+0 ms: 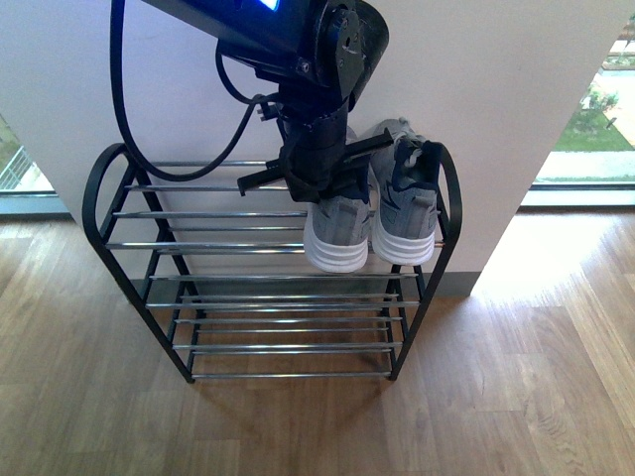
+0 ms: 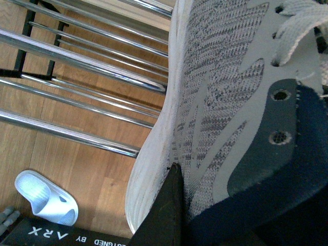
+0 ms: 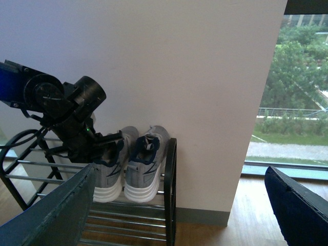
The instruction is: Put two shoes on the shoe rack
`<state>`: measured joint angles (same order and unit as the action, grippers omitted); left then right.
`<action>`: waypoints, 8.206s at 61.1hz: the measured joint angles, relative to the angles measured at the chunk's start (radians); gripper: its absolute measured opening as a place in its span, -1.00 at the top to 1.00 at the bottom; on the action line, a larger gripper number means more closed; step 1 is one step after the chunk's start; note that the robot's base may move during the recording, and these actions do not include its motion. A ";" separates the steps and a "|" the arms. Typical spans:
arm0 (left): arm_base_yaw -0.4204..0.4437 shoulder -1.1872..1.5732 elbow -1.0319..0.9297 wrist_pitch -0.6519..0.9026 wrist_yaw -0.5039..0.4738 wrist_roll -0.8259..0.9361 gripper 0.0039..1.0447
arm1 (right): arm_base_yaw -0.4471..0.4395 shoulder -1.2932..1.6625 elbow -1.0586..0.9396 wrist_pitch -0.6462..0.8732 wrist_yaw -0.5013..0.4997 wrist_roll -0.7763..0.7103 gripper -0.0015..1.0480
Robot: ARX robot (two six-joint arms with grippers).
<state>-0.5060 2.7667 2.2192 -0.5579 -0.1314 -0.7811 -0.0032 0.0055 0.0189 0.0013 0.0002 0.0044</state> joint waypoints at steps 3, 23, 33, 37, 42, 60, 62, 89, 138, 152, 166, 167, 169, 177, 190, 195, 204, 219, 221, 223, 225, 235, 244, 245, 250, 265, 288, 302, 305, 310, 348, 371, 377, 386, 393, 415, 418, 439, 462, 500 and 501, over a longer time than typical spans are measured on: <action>0.000 0.009 0.019 -0.008 0.000 0.003 0.97 | 0.000 0.000 0.000 0.000 0.000 0.000 -0.82; 0.003 0.017 0.019 0.038 0.005 0.003 0.78 | 0.000 0.000 0.000 0.000 0.000 0.000 -0.82; 0.005 -0.033 -0.072 0.098 -0.020 0.006 0.27 | 0.000 0.000 0.000 0.000 0.000 0.000 -0.82; 0.006 -0.083 -0.140 0.146 -0.039 0.000 0.06 | 0.000 0.000 0.000 0.000 0.000 0.000 -0.82; 0.008 -0.170 -0.239 0.205 -0.088 -0.005 -0.21 | 0.000 0.000 0.000 0.000 0.000 0.000 -0.82; 0.047 -0.626 -0.759 0.484 -0.326 0.064 -0.83 | 0.000 0.000 0.000 0.000 0.000 0.000 -0.82; 0.048 -0.668 -0.807 0.509 -0.340 0.083 -0.83 | 0.000 0.000 0.000 0.000 0.000 0.000 -0.82; 0.190 -1.288 -1.299 0.582 -0.453 0.258 -0.83 | 0.000 0.000 0.000 0.000 0.000 0.000 -0.82; 0.315 -1.846 -1.860 1.087 -0.059 0.641 -0.22 | 0.000 0.000 0.000 0.000 0.000 0.000 -0.82; 0.373 -1.952 -1.986 1.132 0.002 0.750 0.47 | 0.000 0.000 0.000 0.000 0.000 0.000 -0.82; 0.412 -2.052 -2.065 1.115 0.040 0.766 0.98 | 0.000 0.000 0.000 0.000 0.000 0.000 -0.82; 0.417 -2.057 -2.068 1.112 0.047 0.766 0.98 | 0.000 0.000 0.000 0.000 0.000 0.000 -0.82; 0.441 -2.074 -2.078 1.106 0.093 0.768 0.98 | 0.000 0.000 0.000 0.000 0.000 0.000 -0.82; 0.500 -2.133 -2.110 1.077 0.123 0.770 0.98 | 0.000 0.000 0.000 0.000 0.000 0.000 -0.82; 0.502 -2.248 -2.156 1.008 0.131 0.770 0.98 | 0.000 0.000 0.000 0.000 0.000 0.000 -0.82; 0.502 -2.298 -2.169 0.973 0.131 0.770 0.98 | 0.000 0.000 0.000 0.000 0.000 0.000 -0.82; 0.502 -2.364 -2.205 0.954 0.132 0.771 0.98 | 0.000 0.000 0.000 0.000 0.000 0.000 -0.82; 0.502 -2.462 -2.205 0.862 0.132 0.771 0.98 | 0.001 0.000 0.000 0.000 0.000 0.000 -0.82; 0.502 -2.473 -2.205 0.851 0.132 0.771 0.98 | 0.001 0.000 0.000 0.000 0.000 0.000 -0.82; 0.502 -2.484 -2.205 0.841 0.132 0.771 0.98 | 0.001 0.000 0.000 0.000 0.000 0.000 -0.82; 0.502 -2.494 -2.205 0.831 0.132 0.771 0.98 | 0.001 0.000 0.000 0.000 0.000 0.000 -0.82; 0.502 -2.541 -2.205 0.784 0.132 0.771 0.98 | 0.001 0.000 0.000 0.000 0.000 0.000 -0.82; 0.502 -2.573 -2.205 0.752 0.132 0.771 0.98 | 0.001 0.000 0.000 0.000 0.000 0.000 -0.82; 0.502 -2.575 -2.205 0.750 0.132 0.771 0.98 | 0.001 0.000 0.000 0.000 0.000 0.000 -0.82; 0.502 -2.597 -2.205 0.728 0.132 0.771 0.98 | 0.001 0.000 0.000 0.000 0.000 0.000 -0.82; 0.503 -2.748 -2.205 0.558 0.131 0.771 0.98 | 0.001 0.000 0.000 0.000 0.000 0.000 -0.82; 0.504 -2.751 -2.205 0.557 0.130 0.771 0.22 | 0.001 -0.001 0.000 0.000 -0.001 0.000 -0.82; 0.504 -2.751 -2.205 0.558 0.130 0.771 -0.46 | 0.001 -0.001 0.000 0.000 -0.003 0.000 -0.82; 0.504 -2.751 -2.205 0.558 0.131 0.771 -0.60 | 0.001 -0.001 0.000 0.000 -0.002 0.000 -0.82; 0.504 -2.751 -2.205 0.558 0.131 0.771 -0.85 | 0.001 -0.001 0.000 0.000 -0.002 0.000 -0.82; 0.504 -2.751 -2.205 0.558 0.131 0.774 -0.83 | 0.002 -0.001 0.000 0.000 0.000 0.000 -0.82; 0.504 -2.751 -2.205 0.558 0.132 0.774 -0.83 | 0.002 0.000 0.000 0.000 0.003 0.000 -0.82; 0.504 -2.751 -2.205 0.558 0.131 0.774 -0.83 | 0.002 -0.001 0.000 0.000 0.000 0.000 -0.82; 0.504 -2.751 -2.205 0.558 0.132 0.774 -0.83 | 0.002 -0.001 0.000 0.000 0.001 0.000 -0.82; 0.504 -2.751 -2.205 0.558 0.132 0.774 -0.83 | 0.002 -0.001 0.000 0.000 0.000 0.000 -0.82; 0.504 -2.751 -2.205 0.558 0.132 0.774 -0.83 | 0.002 -0.002 0.000 0.000 0.003 0.000 -0.82; 0.504 -2.751 -2.205 0.558 0.132 0.774 -0.83 | 0.002 -0.001 0.000 0.000 0.003 0.000 -0.82; 0.504 -2.751 -2.205 0.558 0.132 0.774 -0.83 | 0.002 0.000 0.000 -0.002 -0.001 -0.001 -0.82; 0.504 -2.751 -2.205 0.558 0.129 0.774 -0.83 | 0.002 -0.002 0.000 -0.002 -0.004 -0.001 -0.82; 0.504 -2.751 -2.205 0.558 0.131 0.774 -0.83 | 0.002 -0.002 0.000 -0.002 0.000 -0.001 -0.82; 0.504 -2.751 -2.205 0.558 0.131 0.774 -0.83 | 0.002 -0.002 0.000 -0.002 -0.001 -0.001 -0.82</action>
<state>-0.0021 0.0154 0.0143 -0.0002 -0.0006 -0.0074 -0.0010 0.0036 0.0189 -0.0002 -0.0006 0.0036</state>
